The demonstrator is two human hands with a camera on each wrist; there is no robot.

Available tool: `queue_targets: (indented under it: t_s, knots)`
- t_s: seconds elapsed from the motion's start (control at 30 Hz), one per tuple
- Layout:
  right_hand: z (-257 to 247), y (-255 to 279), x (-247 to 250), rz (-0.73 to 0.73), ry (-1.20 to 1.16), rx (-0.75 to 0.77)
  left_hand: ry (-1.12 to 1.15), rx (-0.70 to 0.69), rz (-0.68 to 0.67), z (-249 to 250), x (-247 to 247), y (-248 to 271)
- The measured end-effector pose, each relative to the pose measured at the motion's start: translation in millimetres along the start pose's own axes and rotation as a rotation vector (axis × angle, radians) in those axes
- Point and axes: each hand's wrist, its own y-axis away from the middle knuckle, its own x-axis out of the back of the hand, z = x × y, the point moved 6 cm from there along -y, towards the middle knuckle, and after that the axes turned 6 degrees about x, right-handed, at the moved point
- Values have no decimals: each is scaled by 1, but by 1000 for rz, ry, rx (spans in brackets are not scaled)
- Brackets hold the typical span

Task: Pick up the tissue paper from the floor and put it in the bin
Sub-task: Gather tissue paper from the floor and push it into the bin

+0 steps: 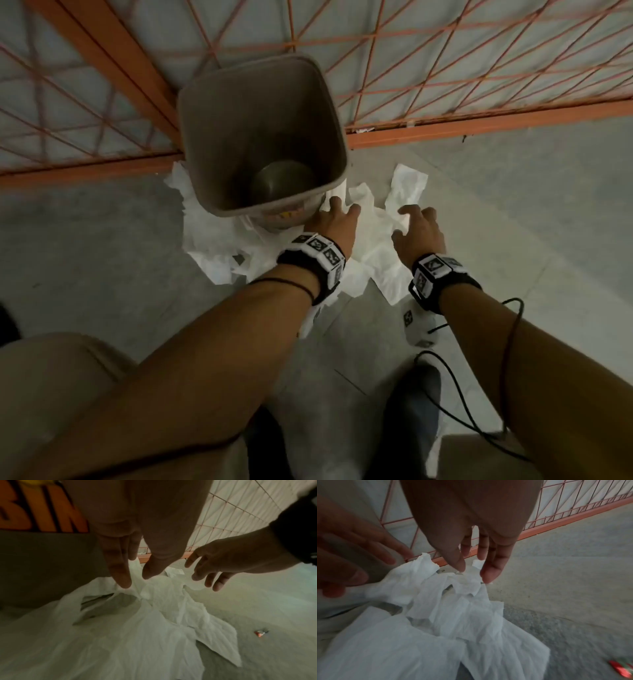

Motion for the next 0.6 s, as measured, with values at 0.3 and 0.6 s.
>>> queue_targets:
  t_s: [0.3,0.6]
  knots:
    - [6,-26,-6,26,99,68,-253,-121,90,0,-22,-18]
    - [18,7,45,96,-564,-177,39,-26,87,-6,-27,13]
